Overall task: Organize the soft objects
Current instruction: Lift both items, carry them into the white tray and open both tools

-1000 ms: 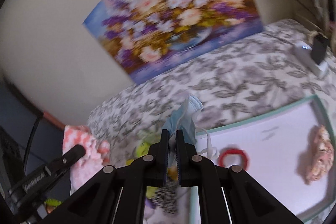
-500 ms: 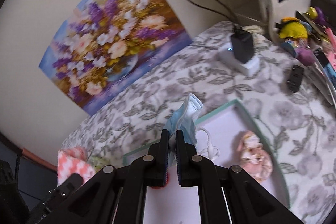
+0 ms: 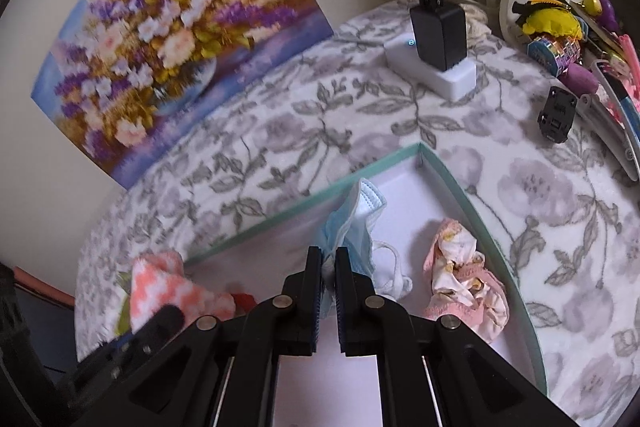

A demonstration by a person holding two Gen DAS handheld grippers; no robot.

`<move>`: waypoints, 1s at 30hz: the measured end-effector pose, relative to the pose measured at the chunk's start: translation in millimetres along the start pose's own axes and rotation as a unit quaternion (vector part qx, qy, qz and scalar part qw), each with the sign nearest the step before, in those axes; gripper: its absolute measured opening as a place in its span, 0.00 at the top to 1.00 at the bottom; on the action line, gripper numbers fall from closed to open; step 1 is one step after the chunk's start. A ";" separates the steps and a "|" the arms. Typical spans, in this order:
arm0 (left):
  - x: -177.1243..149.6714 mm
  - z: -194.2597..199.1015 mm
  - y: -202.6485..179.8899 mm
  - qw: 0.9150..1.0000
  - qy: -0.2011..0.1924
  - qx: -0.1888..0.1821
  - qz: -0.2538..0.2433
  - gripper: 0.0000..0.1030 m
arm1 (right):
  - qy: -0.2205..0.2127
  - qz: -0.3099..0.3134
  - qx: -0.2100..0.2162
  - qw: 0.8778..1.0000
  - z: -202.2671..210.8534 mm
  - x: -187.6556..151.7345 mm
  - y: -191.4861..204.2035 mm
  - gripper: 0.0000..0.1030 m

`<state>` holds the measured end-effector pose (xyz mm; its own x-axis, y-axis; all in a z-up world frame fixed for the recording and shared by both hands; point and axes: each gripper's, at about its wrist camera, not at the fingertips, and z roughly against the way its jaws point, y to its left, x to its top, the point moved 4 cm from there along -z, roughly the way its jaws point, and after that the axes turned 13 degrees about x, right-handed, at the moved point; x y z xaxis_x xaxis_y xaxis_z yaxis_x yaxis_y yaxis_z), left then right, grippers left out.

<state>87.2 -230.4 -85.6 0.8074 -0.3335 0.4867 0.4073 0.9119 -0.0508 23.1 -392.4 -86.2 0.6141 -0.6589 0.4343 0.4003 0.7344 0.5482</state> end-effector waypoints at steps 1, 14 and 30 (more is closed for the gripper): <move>0.0 -3.9 1.5 1.000 0.004 0.001 0.003 0.86 | 0.005 0.000 -0.003 1.000 -2.4 -1.7 -1.4 0.93; 1.9 -25.3 20.1 0.998 0.050 0.001 0.044 0.72 | 0.049 0.008 -0.040 0.998 -21.0 -18.7 -10.1 0.90; 9.9 4.5 47.9 0.996 0.055 0.058 0.043 0.28 | 0.060 0.032 -0.075 0.995 -17.5 -29.5 2.3 0.42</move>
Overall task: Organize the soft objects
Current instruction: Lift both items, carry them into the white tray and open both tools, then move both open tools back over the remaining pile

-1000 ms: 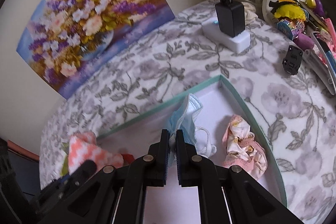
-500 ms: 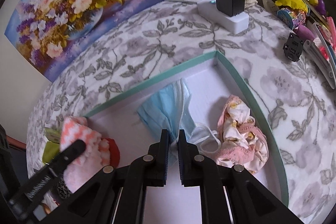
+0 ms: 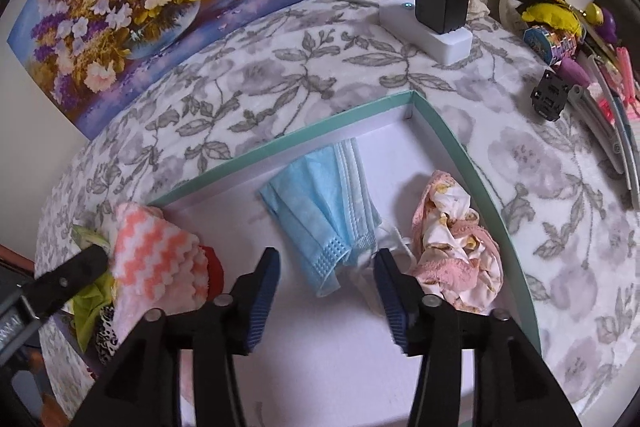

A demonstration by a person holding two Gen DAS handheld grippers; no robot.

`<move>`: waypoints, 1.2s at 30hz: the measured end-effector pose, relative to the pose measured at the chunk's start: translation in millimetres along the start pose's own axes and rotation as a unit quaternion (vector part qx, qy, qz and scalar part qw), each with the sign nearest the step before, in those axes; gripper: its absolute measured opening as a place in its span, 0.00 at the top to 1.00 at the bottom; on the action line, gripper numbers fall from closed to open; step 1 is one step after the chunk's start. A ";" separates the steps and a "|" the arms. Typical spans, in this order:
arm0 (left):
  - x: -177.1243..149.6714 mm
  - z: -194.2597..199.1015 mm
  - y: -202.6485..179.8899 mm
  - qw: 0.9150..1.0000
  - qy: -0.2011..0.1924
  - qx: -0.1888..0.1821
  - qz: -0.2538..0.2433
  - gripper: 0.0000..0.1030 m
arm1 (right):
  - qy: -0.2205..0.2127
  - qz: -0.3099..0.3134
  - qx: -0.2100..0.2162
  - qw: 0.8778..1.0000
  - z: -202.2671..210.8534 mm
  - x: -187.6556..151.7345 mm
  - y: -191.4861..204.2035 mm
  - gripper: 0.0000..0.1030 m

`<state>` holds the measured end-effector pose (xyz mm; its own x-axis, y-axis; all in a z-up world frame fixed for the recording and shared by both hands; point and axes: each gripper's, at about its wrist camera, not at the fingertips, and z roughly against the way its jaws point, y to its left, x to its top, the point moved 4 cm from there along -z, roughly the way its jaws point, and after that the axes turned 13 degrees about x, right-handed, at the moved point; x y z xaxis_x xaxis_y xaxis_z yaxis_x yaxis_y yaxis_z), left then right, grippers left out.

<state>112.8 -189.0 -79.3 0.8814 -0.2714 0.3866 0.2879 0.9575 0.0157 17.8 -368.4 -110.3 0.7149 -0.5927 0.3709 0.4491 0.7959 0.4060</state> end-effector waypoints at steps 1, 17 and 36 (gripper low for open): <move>-0.8 -1.4 3.4 1.000 -0.001 0.009 0.001 0.25 | 0.000 0.003 0.000 1.000 0.0 -1.0 1.6 0.40; -2.4 -14.5 53.8 0.996 0.011 0.077 0.054 0.01 | -0.006 0.012 -0.037 0.999 1.8 -8.2 8.2 0.00; 6.6 19.9 83.6 0.989 -0.037 0.104 0.102 0.01 | -0.047 0.047 -0.033 0.997 18.9 -6.0 41.3 0.00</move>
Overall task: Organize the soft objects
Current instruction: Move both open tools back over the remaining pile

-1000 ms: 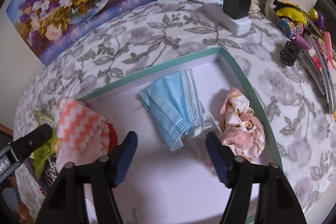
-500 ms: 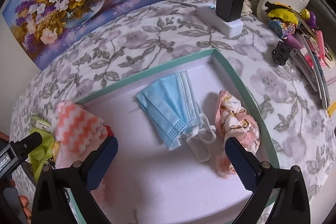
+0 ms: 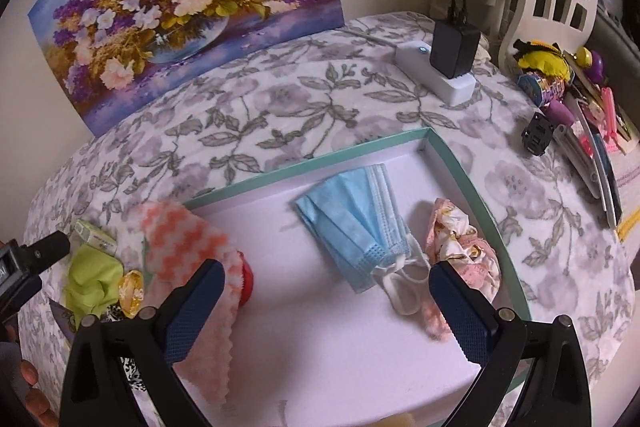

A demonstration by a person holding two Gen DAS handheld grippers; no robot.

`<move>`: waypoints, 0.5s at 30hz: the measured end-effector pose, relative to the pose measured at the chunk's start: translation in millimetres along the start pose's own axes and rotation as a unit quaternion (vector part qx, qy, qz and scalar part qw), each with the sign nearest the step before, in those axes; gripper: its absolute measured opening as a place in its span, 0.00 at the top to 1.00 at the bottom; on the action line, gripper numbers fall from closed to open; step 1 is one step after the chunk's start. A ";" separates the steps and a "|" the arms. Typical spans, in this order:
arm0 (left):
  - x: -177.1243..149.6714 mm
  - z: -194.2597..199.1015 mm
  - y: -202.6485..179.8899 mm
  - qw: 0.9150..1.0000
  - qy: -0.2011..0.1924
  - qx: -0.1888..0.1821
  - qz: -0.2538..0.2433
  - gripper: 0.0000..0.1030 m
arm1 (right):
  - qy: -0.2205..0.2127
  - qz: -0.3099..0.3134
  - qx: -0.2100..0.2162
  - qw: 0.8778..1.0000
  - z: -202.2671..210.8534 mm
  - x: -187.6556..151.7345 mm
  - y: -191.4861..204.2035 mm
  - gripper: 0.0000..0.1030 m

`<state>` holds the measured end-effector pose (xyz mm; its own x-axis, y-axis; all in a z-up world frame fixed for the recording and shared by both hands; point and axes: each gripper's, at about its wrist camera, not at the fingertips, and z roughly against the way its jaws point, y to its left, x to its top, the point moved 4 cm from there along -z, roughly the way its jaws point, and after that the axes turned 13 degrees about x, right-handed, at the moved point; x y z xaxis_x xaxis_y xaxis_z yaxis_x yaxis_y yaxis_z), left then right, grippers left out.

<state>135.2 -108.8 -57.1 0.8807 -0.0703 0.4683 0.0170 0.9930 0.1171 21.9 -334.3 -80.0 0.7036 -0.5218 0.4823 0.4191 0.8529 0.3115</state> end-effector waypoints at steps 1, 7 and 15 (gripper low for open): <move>-0.2 0.7 2.6 1.000 0.001 0.005 0.003 0.01 | -0.001 0.003 0.001 1.000 1.0 -0.5 3.0 0.00; 1.1 7.1 22.8 0.999 0.014 -0.003 0.030 0.01 | -0.005 0.018 0.013 1.000 10.5 -5.6 27.9 0.00; 1.9 16.4 68.8 0.998 0.037 0.035 0.043 0.01 | 0.009 0.051 0.040 0.998 13.8 -17.8 76.1 0.00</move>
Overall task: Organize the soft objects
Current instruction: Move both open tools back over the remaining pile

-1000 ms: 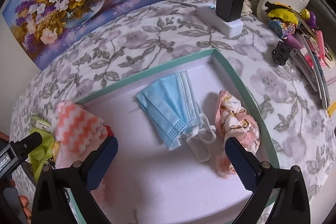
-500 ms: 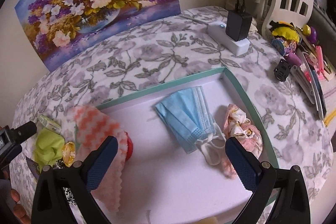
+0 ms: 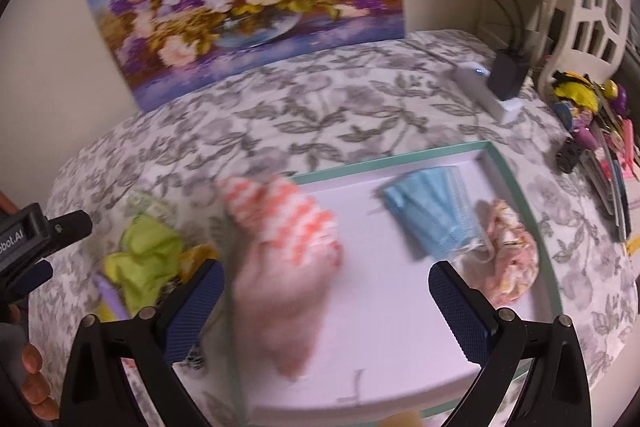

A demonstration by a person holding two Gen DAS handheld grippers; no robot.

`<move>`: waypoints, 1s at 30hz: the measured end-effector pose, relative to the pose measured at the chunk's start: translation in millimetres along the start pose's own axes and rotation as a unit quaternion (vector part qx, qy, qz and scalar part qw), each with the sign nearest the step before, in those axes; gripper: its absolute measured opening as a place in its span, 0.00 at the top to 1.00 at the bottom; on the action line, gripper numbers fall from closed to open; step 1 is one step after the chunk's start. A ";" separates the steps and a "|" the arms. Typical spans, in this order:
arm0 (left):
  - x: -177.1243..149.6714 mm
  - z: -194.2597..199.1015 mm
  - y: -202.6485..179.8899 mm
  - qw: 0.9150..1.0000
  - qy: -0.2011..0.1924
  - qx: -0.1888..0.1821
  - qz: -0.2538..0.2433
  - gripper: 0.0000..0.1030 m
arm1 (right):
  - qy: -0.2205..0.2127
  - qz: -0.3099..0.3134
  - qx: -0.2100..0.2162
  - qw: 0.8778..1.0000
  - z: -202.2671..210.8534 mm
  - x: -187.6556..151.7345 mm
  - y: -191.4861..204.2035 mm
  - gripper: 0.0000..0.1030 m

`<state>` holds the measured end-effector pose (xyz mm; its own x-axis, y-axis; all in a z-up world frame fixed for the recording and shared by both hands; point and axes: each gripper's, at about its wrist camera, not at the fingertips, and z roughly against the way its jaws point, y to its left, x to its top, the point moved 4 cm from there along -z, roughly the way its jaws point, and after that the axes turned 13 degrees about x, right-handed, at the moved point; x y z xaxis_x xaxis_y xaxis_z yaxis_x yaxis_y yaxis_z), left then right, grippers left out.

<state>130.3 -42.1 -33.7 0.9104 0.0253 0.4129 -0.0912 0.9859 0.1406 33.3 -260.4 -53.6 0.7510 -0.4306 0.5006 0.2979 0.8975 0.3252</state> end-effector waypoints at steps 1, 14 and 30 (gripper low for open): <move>-0.4 -0.4 7.2 1.000 0.002 0.013 0.000 0.01 | 0.002 0.005 0.005 1.000 -0.2 -0.9 7.9 0.00; 5.5 -5.4 90.6 0.997 0.002 0.028 0.066 0.01 | 0.008 0.078 0.074 0.994 -5.4 -13.5 99.3 0.00; 3.8 -28.5 107.5 0.995 0.013 -0.011 0.098 0.01 | 0.076 0.145 0.114 0.980 -57.0 -45.8 157.7 0.00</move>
<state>135.4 68.7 -42.7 0.8857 0.2220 0.4077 -0.2599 0.9648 0.0393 79.5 -93.7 -71.0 0.8689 -0.1267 0.4785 -0.0668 0.9279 0.3669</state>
